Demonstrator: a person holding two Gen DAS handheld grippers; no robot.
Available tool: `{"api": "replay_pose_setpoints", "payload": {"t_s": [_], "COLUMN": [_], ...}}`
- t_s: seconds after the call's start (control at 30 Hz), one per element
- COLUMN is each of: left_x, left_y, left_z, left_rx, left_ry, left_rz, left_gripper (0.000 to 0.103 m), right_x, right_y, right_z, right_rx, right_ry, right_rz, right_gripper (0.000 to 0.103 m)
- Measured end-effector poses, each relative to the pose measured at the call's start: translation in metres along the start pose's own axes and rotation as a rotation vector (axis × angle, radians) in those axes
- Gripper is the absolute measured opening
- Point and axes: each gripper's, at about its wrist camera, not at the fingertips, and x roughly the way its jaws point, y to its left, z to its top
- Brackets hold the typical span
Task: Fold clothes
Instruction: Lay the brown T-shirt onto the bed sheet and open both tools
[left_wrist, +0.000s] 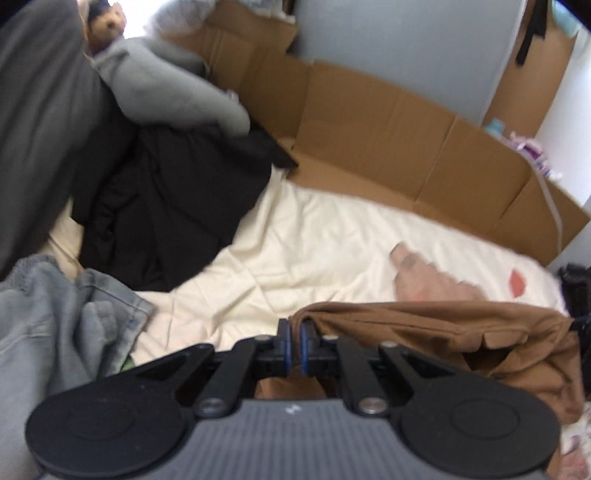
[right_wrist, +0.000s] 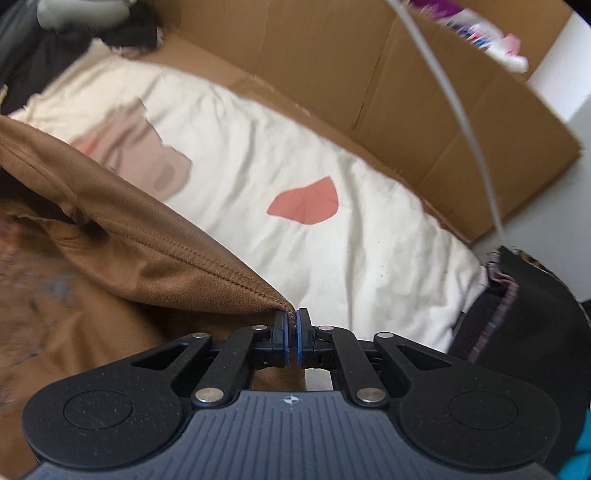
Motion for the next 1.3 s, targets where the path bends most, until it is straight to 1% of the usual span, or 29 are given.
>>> {"api": "replay_pose_setpoints", "payload": {"t_s": [0.2, 0.23, 0.27, 0.3, 0.33, 0.37, 0.4, 0.43, 0.47, 0.5, 0.6, 0.67, 0.73, 0.8, 0.83, 0.9, 0.97, 1.0, 1.07, 1.13, 1.2, 1.23, 1.3], "left_x": [0.055, 0.063, 0.071, 0.075, 0.079, 0.079, 0.079, 0.078, 0.075, 0.071, 0.056, 0.045, 0.035, 0.03, 0.028, 0.027, 0.033, 0.037, 0.047, 0.059, 0.064, 0.066, 0.07], "left_y": [0.009, 0.01, 0.012, 0.014, 0.016, 0.018, 0.02, 0.021, 0.021, 0.02, 0.014, 0.01, 0.005, -0.004, -0.008, -0.016, -0.027, -0.034, -0.047, -0.059, -0.069, -0.073, -0.083], "left_z": [-0.004, -0.005, -0.006, -0.007, -0.007, -0.006, -0.005, -0.004, -0.002, -0.001, 0.007, 0.013, 0.019, 0.023, 0.025, 0.028, 0.03, 0.03, 0.03, 0.031, 0.035, 0.038, 0.042], "left_rx": [0.021, 0.018, 0.012, 0.003, -0.007, -0.017, -0.027, -0.037, -0.027, -0.014, 0.077, 0.115, 0.156, 0.191, 0.208, 0.225, 0.27, 0.298, 0.36, 0.427, 0.483, 0.51, 0.568], "left_ry": [0.065, 0.079, 0.098, 0.106, 0.113, 0.115, 0.116, 0.117, 0.12, 0.124, 0.143, 0.142, 0.139, 0.13, 0.125, 0.118, 0.122, 0.127, 0.147, 0.189, 0.226, 0.239, 0.263], "left_rz": [0.019, 0.02, 0.023, 0.029, 0.034, 0.035, 0.034, 0.033, 0.027, 0.021, 0.012, -0.001, -0.015, -0.035, -0.045, -0.069, -0.088, -0.104, -0.126, -0.132, -0.164, -0.179, -0.207], "left_gripper": [0.006, 0.008, 0.014, 0.017, 0.025, 0.031, 0.033, 0.034, 0.034, 0.035, 0.036, 0.039, 0.039, 0.041, 0.043, 0.045, 0.047, 0.047, 0.049, 0.049, 0.049, 0.049, 0.049], "right_x": [0.053, 0.059, 0.064, 0.068, 0.069, 0.069, 0.068, 0.065, 0.061, 0.055, 0.035, 0.02, 0.007, 0.0, -0.004, -0.005, -0.004, -0.003, 0.002, 0.007, 0.01, 0.012, 0.015], "right_y": [-0.002, -0.001, 0.0, 0.0, 0.001, 0.0, -0.001, -0.003, -0.004, -0.006, -0.012, -0.014, -0.015, -0.01, -0.008, -0.003, 0.001, 0.004, 0.013, 0.023, 0.033, 0.038, 0.047], "right_z": [0.006, 0.006, 0.005, 0.004, 0.004, 0.004, 0.004, 0.004, 0.004, 0.004, 0.005, 0.007, 0.01, 0.015, 0.017, 0.023, 0.029, 0.032, 0.038, 0.044, 0.051, 0.054, 0.057], "right_rx": [-0.007, -0.006, -0.005, -0.004, 0.0, 0.005, 0.014, 0.016, 0.012, 0.005, -0.021, -0.04, -0.058, -0.086, -0.1, -0.129, -0.142, -0.149, -0.181, -0.217, -0.245, -0.262, -0.313], "right_ry": [0.035, 0.04, 0.044, 0.046, 0.043, 0.041, 0.04, 0.04, 0.036, 0.031, 0.005, -0.018, -0.047, -0.069, -0.078, -0.091, -0.108, -0.117, -0.137, -0.153, -0.15, -0.149, -0.145], "right_rz": [0.001, 0.004, 0.005, 0.006, 0.003, 0.002, 0.008, 0.012, 0.012, 0.011, 0.017, 0.026, 0.043, 0.053, 0.058, 0.063, 0.089, 0.107, 0.172, 0.237, 0.281, 0.301, 0.331], "right_gripper": [0.003, 0.003, 0.004, 0.004, 0.006, 0.008, 0.009, 0.016, 0.019, 0.021, 0.023, 0.025, 0.026, 0.026, 0.027, 0.028, 0.029, 0.032, 0.04, 0.041, 0.045, 0.048, 0.051]}}
